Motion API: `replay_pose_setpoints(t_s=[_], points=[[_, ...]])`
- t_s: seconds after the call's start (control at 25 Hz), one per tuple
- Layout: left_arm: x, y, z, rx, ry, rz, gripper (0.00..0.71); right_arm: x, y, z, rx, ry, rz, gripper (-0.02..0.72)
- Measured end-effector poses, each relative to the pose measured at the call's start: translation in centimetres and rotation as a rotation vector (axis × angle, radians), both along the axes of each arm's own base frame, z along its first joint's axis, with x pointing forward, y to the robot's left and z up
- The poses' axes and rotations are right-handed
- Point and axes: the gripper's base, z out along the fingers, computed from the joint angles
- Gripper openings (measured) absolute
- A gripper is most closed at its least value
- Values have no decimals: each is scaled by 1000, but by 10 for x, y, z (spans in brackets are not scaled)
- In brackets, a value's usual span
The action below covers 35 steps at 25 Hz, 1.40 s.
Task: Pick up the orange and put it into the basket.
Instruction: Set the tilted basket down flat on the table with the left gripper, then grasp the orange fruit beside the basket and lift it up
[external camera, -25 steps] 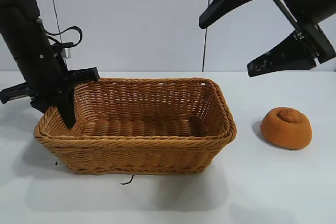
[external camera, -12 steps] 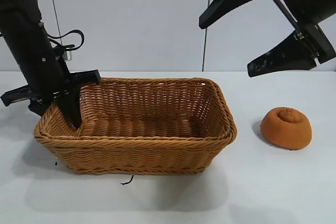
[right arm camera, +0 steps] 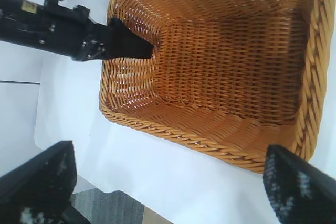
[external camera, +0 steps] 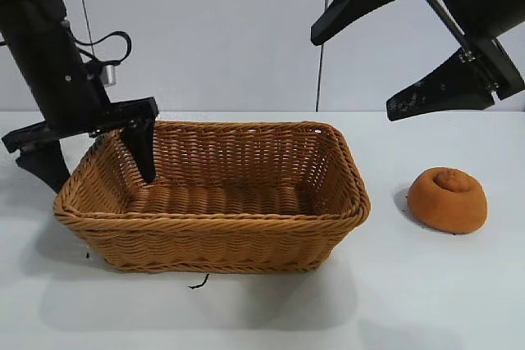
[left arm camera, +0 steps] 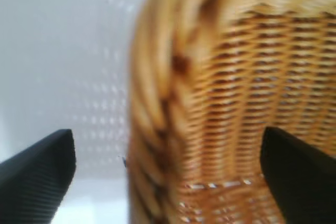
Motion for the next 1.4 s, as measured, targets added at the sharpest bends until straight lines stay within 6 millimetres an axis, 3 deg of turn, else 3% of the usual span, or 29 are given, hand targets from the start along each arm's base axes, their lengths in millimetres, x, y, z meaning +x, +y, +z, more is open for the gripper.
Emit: replay_pose_setpoints(t_s=[0.24,0.36,0.6,0.84,0.92,1.16,1.4], points=[[12,3,67,44,-147,-52,692,0,0,0,0,0,0,696],[17,13,86,151,-205,-74,692,0,0,0,0,0,0,696],[24,44,89,241,-216,-30,692,0,0,0,0,0,0,696],[30,102,89,271,-203,71,692,0,0,0,0,0,0,696],[27,113,90,277,-196,95,692,0,0,0,0,0,0,696],[-1,119,100,281,-174,76,692,0,0,0,0,0,0,696],[-67,120,124,285,-159,67,692,0,0,0,0,1,0,696]])
